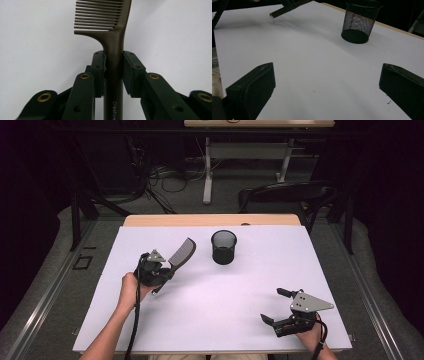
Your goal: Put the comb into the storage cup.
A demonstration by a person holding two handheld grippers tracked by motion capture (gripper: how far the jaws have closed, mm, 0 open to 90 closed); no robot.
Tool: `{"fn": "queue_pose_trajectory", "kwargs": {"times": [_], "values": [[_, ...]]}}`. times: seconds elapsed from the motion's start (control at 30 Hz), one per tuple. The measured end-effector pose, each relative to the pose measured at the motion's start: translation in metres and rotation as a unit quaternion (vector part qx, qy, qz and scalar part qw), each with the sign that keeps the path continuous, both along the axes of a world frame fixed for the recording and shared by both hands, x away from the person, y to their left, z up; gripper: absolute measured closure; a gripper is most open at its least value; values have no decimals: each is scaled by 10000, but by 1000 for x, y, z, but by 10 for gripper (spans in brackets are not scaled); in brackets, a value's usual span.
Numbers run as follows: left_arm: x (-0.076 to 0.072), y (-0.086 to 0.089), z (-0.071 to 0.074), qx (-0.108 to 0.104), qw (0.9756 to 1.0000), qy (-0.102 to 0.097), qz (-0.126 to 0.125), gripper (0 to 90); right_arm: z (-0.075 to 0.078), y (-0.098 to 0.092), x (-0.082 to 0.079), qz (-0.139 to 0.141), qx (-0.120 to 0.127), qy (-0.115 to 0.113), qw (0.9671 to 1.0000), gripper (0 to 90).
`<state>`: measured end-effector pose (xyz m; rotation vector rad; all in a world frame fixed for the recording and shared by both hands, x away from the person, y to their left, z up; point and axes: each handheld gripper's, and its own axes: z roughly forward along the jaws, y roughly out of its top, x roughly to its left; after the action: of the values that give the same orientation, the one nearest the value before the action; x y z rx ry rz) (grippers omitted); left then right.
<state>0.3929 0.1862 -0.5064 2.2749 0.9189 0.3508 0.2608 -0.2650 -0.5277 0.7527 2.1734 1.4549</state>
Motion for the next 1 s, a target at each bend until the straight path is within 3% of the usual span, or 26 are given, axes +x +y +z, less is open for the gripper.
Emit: {"fn": "queue_pose_trajectory", "kwargs": {"times": [0.37,1.0], "values": [[-2,1,1,-181,9995,-217,106,724,0,0,0,-17,-14,3,10000,2],[-3,-3,3,-315,9983,-460,186,724,-1,0,1,-25,-6,11,10000,2]]}}
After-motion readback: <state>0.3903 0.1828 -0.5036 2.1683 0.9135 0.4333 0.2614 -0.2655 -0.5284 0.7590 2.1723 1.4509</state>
